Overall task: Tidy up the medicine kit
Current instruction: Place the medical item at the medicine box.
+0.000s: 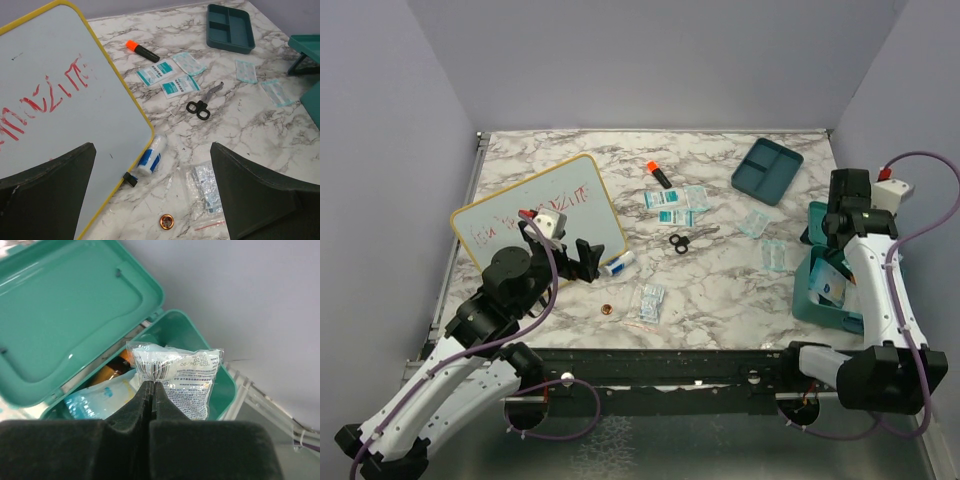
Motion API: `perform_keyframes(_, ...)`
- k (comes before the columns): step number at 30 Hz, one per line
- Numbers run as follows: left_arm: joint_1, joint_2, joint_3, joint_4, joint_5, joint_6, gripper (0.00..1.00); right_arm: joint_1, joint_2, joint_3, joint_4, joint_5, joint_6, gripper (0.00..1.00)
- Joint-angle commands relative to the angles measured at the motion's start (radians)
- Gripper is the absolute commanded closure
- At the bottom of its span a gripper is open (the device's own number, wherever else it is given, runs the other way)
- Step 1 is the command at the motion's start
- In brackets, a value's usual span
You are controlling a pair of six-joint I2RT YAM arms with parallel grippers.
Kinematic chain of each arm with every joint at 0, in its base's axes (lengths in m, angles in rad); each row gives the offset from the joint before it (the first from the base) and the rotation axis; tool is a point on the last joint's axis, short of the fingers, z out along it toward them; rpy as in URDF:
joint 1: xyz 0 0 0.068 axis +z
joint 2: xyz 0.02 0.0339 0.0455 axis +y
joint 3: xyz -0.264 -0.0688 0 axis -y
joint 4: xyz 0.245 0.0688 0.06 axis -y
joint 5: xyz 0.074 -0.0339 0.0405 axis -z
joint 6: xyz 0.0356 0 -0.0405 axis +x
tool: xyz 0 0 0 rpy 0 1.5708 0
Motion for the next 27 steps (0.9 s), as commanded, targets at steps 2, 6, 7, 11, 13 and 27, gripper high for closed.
perform_keyframes(2,-0.019,-0.031,-0.008,0.010,0.032,-0.010,0.01,-0.102,0.018,-0.038,0.009,0.033,0.082,0.99)
perform_keyframes(6,-0.024,-0.039,-0.007,0.009,0.027,-0.011,0.01,-0.185,0.052,-0.068,0.005,-0.028,0.180,0.99)
perform_keyframes(7,-0.025,-0.040,-0.007,0.008,0.025,-0.010,0.01,-0.197,0.054,-0.075,0.004,-0.033,0.195,0.99)
perform_keyframes(11,-0.026,-0.047,-0.010,0.009,0.018,-0.008,0.01,-0.231,0.039,-0.106,0.045,-0.035,0.196,0.99)
perform_keyframes(13,-0.027,-0.047,-0.010,0.008,0.013,-0.008,0.01,-0.242,0.044,-0.112,0.047,-0.030,0.207,0.99)
perform_keyframes(27,-0.027,-0.034,-0.011,0.007,-0.011,-0.001,0.01,-0.274,0.044,-0.097,0.064,-0.100,0.246,0.80)
